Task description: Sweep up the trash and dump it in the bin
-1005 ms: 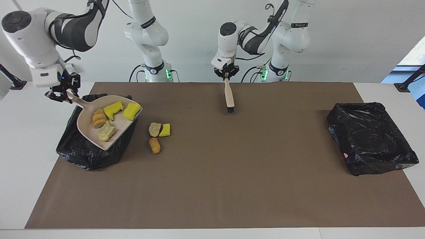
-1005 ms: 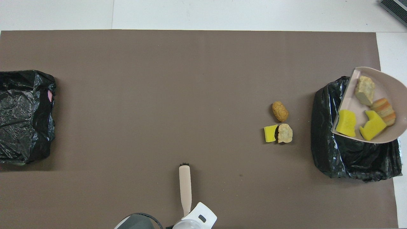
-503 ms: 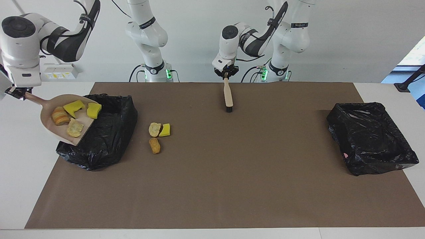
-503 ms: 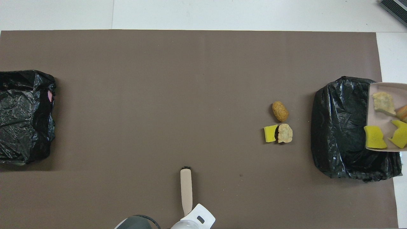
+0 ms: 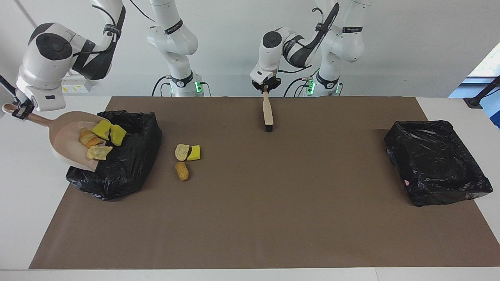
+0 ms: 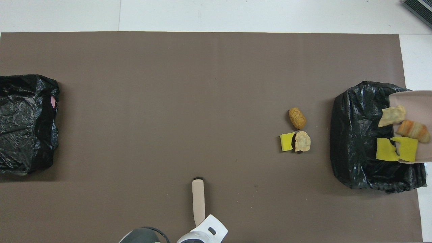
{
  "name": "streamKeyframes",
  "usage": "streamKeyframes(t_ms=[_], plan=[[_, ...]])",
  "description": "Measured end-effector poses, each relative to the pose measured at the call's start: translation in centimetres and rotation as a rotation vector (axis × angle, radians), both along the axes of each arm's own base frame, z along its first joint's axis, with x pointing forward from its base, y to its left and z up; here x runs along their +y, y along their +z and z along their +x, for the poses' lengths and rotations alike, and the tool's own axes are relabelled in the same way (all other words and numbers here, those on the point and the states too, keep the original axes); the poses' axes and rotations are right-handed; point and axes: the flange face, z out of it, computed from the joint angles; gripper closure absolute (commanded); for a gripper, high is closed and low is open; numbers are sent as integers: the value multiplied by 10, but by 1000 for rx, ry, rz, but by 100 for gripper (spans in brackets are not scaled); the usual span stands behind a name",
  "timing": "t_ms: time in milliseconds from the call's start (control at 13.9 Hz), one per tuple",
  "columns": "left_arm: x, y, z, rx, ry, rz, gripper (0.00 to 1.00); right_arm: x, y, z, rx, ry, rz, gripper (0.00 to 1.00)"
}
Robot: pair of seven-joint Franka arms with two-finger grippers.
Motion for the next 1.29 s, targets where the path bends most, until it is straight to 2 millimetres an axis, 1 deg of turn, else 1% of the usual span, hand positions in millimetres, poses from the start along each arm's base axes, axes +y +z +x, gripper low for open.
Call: streamKeyframes(t_ms=[144, 287, 359, 503, 718, 790, 862, 933, 1077, 1149, 1221, 1292], plan=[[4, 2, 24, -3, -9, -24, 0, 7, 1, 4, 12, 27, -33, 100], [6, 10, 53, -15, -41, -61, 0, 16, 3, 8, 18, 52, -57, 100], [8, 17, 67, -22, -66, -68, 0, 18, 6, 8, 17, 58, -65, 100], [14, 39, 102, -52, -134, -30, 0, 17, 18, 6, 5, 54, -85, 100], [26, 94, 173, -124, -158, -29, 0, 16, 54, 1, -42, 29, -109, 100], [36, 115, 196, -145, -161, -41, 0, 17, 66, -1, -60, 23, -112, 100], [50, 137, 217, -161, -169, -41, 0, 20, 76, -3, -80, 17, -102, 100], [64, 160, 234, -172, -182, -31, 0, 24, 84, -5, -99, -5, -71, 100], [92, 205, 259, -192, -195, -16, 0, 31, 100, -8, -163, -80, 13, 100], [105, 224, 268, -201, -199, -18, 0, 34, 102, -10, -205, -138, 61, 100], [119, 241, 276, -211, -199, -19, 0, 40, 99, -10, -244, -206, 118, 100], [136, 258, 285, -226, -194, -20, 0, 51, 93, -10, -280, -286, 176, 100]])
